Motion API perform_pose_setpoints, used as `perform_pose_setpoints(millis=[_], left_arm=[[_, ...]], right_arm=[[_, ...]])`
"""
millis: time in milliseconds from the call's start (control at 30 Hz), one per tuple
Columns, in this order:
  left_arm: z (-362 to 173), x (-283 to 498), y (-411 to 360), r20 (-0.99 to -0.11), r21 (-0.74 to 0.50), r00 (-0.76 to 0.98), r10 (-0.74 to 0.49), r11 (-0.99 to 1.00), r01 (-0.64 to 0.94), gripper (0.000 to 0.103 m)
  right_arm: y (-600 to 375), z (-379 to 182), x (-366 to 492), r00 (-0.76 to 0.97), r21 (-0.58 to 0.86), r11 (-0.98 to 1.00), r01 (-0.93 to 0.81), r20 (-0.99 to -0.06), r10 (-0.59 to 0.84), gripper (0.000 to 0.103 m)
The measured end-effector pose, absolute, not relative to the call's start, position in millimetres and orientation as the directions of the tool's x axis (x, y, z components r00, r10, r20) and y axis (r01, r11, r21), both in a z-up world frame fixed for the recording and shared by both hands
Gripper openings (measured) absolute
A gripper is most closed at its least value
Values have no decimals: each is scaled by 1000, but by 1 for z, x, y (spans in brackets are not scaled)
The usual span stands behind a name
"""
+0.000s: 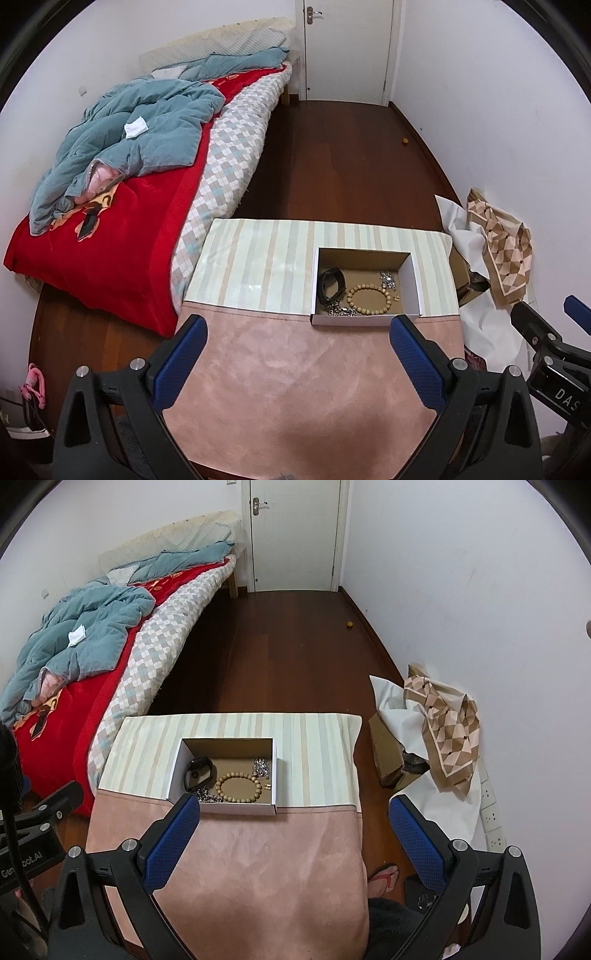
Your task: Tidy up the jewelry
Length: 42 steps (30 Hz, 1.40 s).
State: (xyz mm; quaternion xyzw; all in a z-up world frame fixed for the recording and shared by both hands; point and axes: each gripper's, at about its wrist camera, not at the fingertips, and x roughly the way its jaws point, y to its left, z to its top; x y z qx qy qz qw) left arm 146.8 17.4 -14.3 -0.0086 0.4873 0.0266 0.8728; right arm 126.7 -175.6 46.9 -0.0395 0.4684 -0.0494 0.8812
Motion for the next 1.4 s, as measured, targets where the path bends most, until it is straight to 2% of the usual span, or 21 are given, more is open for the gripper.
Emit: perform_pose_setpoints(millis=[1400], left_arm=[[-4, 138, 16, -828, 29, 558, 50, 998, -48, 101]], right_arm=[[-172, 51, 117, 555, -113, 993, 24, -825, -107, 103]])
